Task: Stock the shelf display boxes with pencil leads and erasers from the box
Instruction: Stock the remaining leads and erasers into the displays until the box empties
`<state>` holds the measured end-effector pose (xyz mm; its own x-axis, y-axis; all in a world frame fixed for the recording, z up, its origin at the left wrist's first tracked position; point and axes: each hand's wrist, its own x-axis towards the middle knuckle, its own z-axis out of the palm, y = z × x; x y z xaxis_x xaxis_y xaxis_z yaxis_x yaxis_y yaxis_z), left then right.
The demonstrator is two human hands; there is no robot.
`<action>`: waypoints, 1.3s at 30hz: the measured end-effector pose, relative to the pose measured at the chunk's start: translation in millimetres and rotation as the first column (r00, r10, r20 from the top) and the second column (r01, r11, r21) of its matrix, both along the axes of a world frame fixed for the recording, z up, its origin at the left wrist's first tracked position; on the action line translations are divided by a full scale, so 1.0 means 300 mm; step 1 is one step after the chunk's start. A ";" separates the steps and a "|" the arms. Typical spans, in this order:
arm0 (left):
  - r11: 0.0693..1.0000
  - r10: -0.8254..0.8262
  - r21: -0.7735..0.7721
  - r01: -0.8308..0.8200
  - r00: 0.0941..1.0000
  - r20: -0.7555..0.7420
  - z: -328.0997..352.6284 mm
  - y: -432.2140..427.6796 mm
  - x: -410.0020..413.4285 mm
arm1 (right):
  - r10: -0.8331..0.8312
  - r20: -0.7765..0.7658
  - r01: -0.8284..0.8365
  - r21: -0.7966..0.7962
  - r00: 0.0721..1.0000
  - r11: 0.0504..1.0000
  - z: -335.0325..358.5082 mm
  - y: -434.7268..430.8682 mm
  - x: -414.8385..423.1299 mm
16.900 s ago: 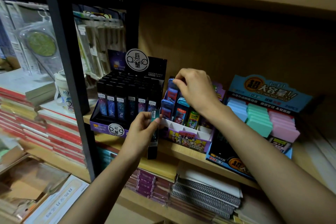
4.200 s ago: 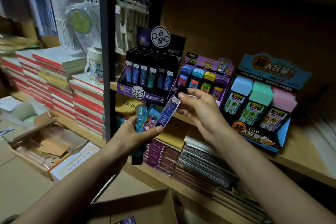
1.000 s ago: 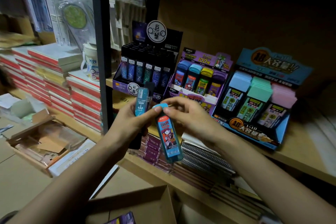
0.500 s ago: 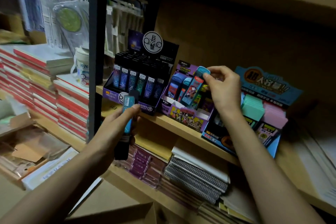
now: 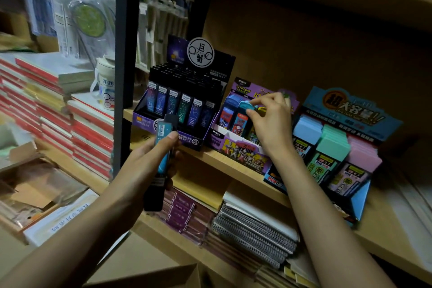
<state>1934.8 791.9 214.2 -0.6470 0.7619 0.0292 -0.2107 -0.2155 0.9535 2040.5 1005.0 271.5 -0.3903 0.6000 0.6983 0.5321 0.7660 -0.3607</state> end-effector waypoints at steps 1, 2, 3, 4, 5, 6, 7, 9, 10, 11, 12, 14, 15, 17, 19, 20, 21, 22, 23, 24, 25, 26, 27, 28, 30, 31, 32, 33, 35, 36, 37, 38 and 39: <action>1.000 -0.002 0.001 0.002 1.000 -0.002 -0.002 0.000 -0.001 | -0.024 0.032 0.023 0.031 0.999 0.999 -0.006 0.000 -0.001; 1.000 -0.003 0.003 0.003 1.000 -0.002 -0.005 -0.001 -0.001 | -0.039 0.048 0.037 0.052 0.998 0.998 -0.010 0.000 -0.002; 1.000 -0.003 0.007 0.003 1.000 -0.002 -0.005 -0.004 0.000 | -0.047 0.054 0.044 0.063 0.997 0.997 -0.014 0.000 -0.002; 1.000 -0.001 0.012 0.001 1.000 0.000 -0.005 -0.005 -0.002 | -0.050 0.061 0.046 0.064 0.997 0.997 -0.017 0.001 -0.002; 1.000 -0.005 0.011 0.005 1.000 0.005 -0.005 -0.002 -0.006 | -0.051 0.073 0.047 0.058 0.996 0.997 -0.019 0.002 -0.001; 1.000 -0.015 0.000 0.015 1.000 0.019 -0.004 0.004 -0.012 | -0.053 0.090 0.049 0.047 0.995 0.998 -0.020 0.002 0.000; 0.999 -0.034 -0.009 0.034 0.998 0.056 -0.002 0.015 -0.019 | -0.057 0.109 0.053 0.037 0.992 0.998 -0.018 0.000 0.001; 0.997 -0.072 -0.027 0.078 0.983 0.168 0.008 0.036 -0.031 | -0.069 0.142 0.063 0.042 0.988 0.997 -0.009 -0.010 0.006; 0.995 -0.082 -0.035 0.091 0.977 0.197 0.012 0.040 -0.032 | -0.070 0.151 0.061 0.060 0.986 0.996 -0.001 -0.020 0.009; 0.995 -0.084 -0.039 0.092 0.979 0.184 0.011 0.036 -0.028 | -0.060 0.149 0.049 0.076 0.987 0.996 0.011 -0.033 0.012; 0.996 -0.077 -0.029 0.082 0.988 0.136 0.003 0.029 -0.023 | -0.029 0.128 0.021 0.067 0.991 0.998 0.025 -0.052 0.016; 0.995 -0.099 0.017 0.099 0.995 0.005 -0.014 -0.002 -0.008 | 0.134 0.019 -0.131 -0.100 0.991 0.986 0.047 -0.112 0.019; 0.992 -0.123 0.033 0.125 0.991 -0.047 -0.015 -0.016 0.000 | 0.258 -0.062 -0.265 -0.260 0.964 0.929 0.052 -0.157 0.018; 0.985 -0.162 0.034 0.167 0.981 -0.106 -0.017 -0.026 0.011 | 0.457 -0.218 -0.494 -0.559 0.863 0.666 0.039 -0.263 0.006; 0.981 -0.189 0.021 0.194 0.972 -0.136 -0.006 -0.030 0.026 | 0.537 -0.277 -0.556 -0.683 0.797 0.474 0.002 -0.353 -0.008; 0.979 -0.199 0.020 0.204 0.969 -0.150 -0.002 -0.033 0.033 | 0.547 -0.319 -0.582 -0.697 0.774 0.418 -0.012 -0.386 -0.011; 0.977 -0.208 0.018 0.214 0.965 -0.162 -0.001 -0.035 0.041 | 0.534 -0.368 -0.604 -0.702 0.761 0.378 -0.020 -0.407 -0.009; 0.974 -0.222 0.015 0.227 0.960 -0.170 -0.001 -0.038 0.046 | 0.500 -0.415 -0.614 -0.711 0.760 0.343 -0.021 -0.417 -0.004; 0.969 -0.240 0.012 0.246 0.955 -0.176 0.002 -0.044 0.051 | 0.456 -0.452 -0.613 -0.726 0.767 0.312 -0.017 -0.419 0.006; 0.965 -0.259 0.004 0.264 0.949 -0.181 0.006 -0.049 0.056 | 0.410 -0.479 -0.609 -0.739 0.776 0.287 -0.012 -0.415 0.018; 0.962 -0.270 -0.009 0.273 0.945 -0.186 0.007 -0.052 0.059 | 0.365 -0.497 -0.602 -0.747 0.788 0.282 -0.009 -0.406 0.033; 0.962 -0.269 -0.020 0.271 0.944 -0.191 0.006 -0.055 0.060 | 0.320 -0.509 -0.594 -0.749 0.799 0.293 -0.008 -0.395 0.046; 0.966 -0.255 -0.026 0.255 0.947 -0.193 0.006 -0.060 0.061 | 0.277 -0.524 -0.591 -0.746 0.806 0.308 -0.008 -0.384 0.061; 0.974 -0.224 -0.022 0.225 0.954 -0.197 0.006 -0.063 0.060 | 0.239 -0.546 -0.596 -0.738 0.803 0.317 -0.008 -0.375 0.074; 0.992 -0.124 0.006 0.128 0.971 -0.205 0.004 -0.070 0.049 | 0.184 -0.590 -0.616 -0.726 0.786 0.306 -0.013 -0.363 0.099; 0.997 -0.067 0.029 0.074 0.977 -0.203 0.006 -0.073 0.039 | 0.174 -0.591 -0.614 -0.734 0.788 0.291 -0.018 -0.361 0.110; 0.998 -0.015 0.061 0.027 0.981 -0.193 0.007 -0.076 0.029 | 0.186 -0.578 -0.607 -0.745 0.795 0.277 -0.025 -0.361 0.116; 0.996 0.031 0.093 -0.015 0.985 -0.167 0.008 -0.077 0.018 | 0.225 -0.553 -0.597 -0.756 0.802 0.269 -0.035 -0.363 0.120; 0.988 0.102 0.131 -0.087 0.989 -0.105 0.013 -0.081 0.001 | 0.348 -0.475 -0.573 -0.772 0.808 0.276 -0.057 -0.374 0.120; 0.983 0.129 0.140 -0.115 0.987 -0.098 0.015 -0.083 -0.004 | 0.403 -0.435 -0.562 -0.777 0.805 0.283 -0.067 -0.382 0.118; 0.980 0.152 0.148 -0.135 0.983 -0.104 0.017 -0.084 -0.008 | 0.455 -0.397 -0.553 -0.783 0.797 0.285 -0.074 -0.392 0.115; 0.977 0.168 0.153 -0.149 0.979 -0.120 0.017 -0.086 -0.011 | 0.517 -0.345 -0.541 -0.788 0.784 0.295 -0.080 -0.402 0.111; 0.977 0.174 0.151 -0.152 0.975 -0.138 0.019 -0.089 -0.012 | 0.584 -0.270 -0.522 -0.791 0.766 0.320 -0.082 -0.417 0.104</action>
